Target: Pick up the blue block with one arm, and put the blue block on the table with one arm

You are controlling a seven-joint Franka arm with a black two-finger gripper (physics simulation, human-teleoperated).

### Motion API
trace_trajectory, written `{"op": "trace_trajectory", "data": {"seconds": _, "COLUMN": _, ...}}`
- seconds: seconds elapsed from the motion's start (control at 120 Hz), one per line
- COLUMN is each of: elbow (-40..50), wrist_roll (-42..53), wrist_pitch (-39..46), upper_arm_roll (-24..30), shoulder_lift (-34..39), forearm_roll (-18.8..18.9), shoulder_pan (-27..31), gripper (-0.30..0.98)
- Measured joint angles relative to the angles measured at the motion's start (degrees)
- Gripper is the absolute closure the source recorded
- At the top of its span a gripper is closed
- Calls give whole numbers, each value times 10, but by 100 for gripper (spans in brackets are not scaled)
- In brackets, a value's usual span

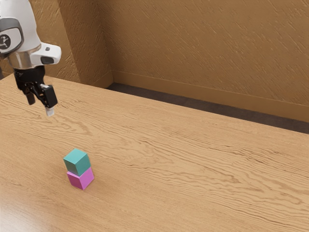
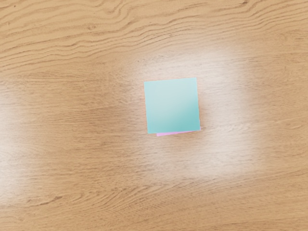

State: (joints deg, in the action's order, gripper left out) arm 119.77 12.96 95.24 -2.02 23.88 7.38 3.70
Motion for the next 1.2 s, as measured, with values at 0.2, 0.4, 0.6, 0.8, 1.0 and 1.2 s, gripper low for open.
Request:
{"op": "trace_trajectory", "data": {"seconds": 0.2, "elbow": 86, "wrist_roll": -23, "wrist_pitch": 82, "upper_arm_roll": 0, "shoulder_lift": 12, "forearm_roll": 0, "shoulder_pan": 20, "gripper": 0}}
{"op": "trace_trajectory", "data": {"seconds": 0.4, "elbow": 162, "wrist_roll": -51, "wrist_pitch": 170, "upper_arm_roll": -7, "shoulder_lift": 2, "forearm_roll": -1, "shoulder_pan": 25, "gripper": 0}}
{"op": "trace_trajectory", "data": {"seconds": 0.6, "elbow": 217, "wrist_roll": -73, "wrist_pitch": 248, "upper_arm_roll": -11, "shoulder_lift": 13, "forearm_roll": -3, "shoulder_pan": 36, "gripper": 0}}
{"op": "trace_trajectory", "data": {"seconds": 0.8, "elbow": 240, "wrist_roll": -83, "wrist_pitch": 289, "upper_arm_roll": -12, "shoulder_lift": -6, "forearm_roll": 1, "shoulder_pan": 42, "gripper": 0}}
{"op": "trace_trajectory", "data": {"seconds": 1.0, "elbow": 248, "wrist_roll": -89, "wrist_pitch": 332, "upper_arm_roll": -14, "shoulder_lift": -60, "forearm_roll": -1, "shoulder_pan": 41, "gripper": 0}}
{"op": "trace_trajectory", "data": {"seconds": 1.2, "elbow": 235, "wrist_roll": -94, "wrist_pitch": 367, "upper_arm_roll": -13, "shoulder_lift": -98, "forearm_roll": -3, "shoulder_pan": 28, "gripper": 0}}
